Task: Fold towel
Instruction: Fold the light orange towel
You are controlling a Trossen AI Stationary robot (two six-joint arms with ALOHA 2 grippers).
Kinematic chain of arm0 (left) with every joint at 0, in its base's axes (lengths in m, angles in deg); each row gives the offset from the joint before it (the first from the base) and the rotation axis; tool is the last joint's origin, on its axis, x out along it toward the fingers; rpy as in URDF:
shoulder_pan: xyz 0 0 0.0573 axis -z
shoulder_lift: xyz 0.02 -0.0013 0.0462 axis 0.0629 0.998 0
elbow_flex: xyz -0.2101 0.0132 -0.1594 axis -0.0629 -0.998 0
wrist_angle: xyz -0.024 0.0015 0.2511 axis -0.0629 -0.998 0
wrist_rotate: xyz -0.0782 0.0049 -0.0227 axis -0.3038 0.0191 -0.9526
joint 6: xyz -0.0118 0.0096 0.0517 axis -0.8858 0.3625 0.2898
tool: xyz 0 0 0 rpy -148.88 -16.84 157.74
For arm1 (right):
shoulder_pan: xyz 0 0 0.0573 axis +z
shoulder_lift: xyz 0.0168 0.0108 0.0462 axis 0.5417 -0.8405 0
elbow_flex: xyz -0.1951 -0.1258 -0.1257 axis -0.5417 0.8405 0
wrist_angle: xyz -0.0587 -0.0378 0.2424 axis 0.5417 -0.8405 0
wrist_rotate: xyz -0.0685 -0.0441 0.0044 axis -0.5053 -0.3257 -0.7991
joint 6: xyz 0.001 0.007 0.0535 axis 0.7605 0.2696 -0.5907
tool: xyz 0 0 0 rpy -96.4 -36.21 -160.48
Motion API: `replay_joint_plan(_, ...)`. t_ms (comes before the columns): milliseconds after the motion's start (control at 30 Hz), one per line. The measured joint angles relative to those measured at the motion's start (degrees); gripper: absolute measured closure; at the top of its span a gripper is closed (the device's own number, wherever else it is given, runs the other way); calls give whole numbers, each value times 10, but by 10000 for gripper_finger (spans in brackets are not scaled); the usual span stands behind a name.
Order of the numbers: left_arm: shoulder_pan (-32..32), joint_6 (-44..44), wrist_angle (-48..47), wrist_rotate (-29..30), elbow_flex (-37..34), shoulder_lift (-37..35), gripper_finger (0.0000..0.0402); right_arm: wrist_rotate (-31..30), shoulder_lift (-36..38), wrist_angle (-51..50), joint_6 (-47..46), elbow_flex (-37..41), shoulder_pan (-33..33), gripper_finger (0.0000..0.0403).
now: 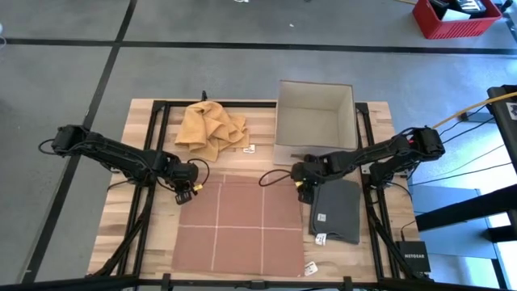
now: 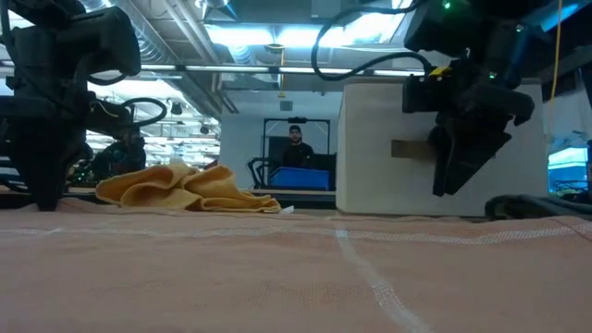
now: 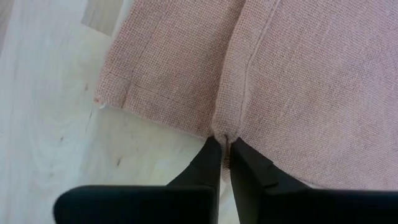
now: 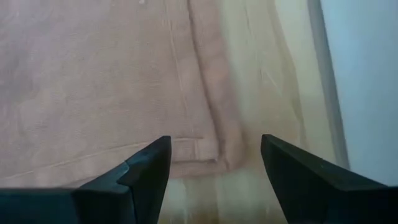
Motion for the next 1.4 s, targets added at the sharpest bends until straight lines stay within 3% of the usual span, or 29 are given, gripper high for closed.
replay_joint_plan(367,0,1,0,0,0,0,381,26,0,66,0,53,-2,218)
replay_joint_plan(833,0,1,1,0,0,0,379,40,0,153,2,96,-2,246)
replay_joint_plan(1400,0,1,1,0,0,0,372,38,17,116,2,82,-2,329)
